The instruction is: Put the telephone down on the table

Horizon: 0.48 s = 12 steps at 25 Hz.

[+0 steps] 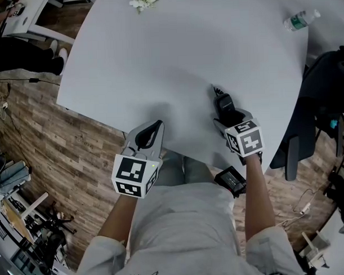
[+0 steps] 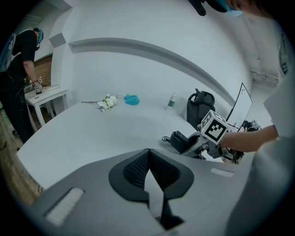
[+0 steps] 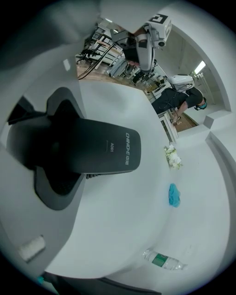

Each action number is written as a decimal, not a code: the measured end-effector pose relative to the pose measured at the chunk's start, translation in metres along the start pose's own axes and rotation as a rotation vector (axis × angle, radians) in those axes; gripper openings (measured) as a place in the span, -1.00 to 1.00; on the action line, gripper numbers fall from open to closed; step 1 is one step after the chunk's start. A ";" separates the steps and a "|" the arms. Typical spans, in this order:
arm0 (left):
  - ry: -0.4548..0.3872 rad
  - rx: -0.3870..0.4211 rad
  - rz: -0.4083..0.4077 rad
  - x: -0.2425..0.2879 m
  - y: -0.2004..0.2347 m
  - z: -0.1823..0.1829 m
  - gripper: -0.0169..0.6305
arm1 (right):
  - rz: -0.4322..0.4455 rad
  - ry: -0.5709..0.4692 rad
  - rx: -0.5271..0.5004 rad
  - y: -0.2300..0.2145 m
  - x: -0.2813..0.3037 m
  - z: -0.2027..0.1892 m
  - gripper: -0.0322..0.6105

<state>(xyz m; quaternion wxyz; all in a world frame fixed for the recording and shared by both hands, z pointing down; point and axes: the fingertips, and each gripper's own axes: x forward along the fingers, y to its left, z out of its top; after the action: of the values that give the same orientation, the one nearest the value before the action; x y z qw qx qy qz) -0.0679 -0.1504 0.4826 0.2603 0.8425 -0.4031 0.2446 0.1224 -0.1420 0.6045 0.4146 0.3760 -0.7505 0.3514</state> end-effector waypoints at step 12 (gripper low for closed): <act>0.006 -0.012 0.005 0.004 0.008 -0.001 -0.90 | -0.010 0.040 -0.055 0.005 0.012 0.000 -0.01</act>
<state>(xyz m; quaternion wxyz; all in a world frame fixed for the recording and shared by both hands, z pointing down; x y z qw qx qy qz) -0.0719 -0.1563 0.4876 0.2660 0.8391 -0.4061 0.2454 0.1138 -0.1428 0.6138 0.4415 0.3611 -0.7494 0.3362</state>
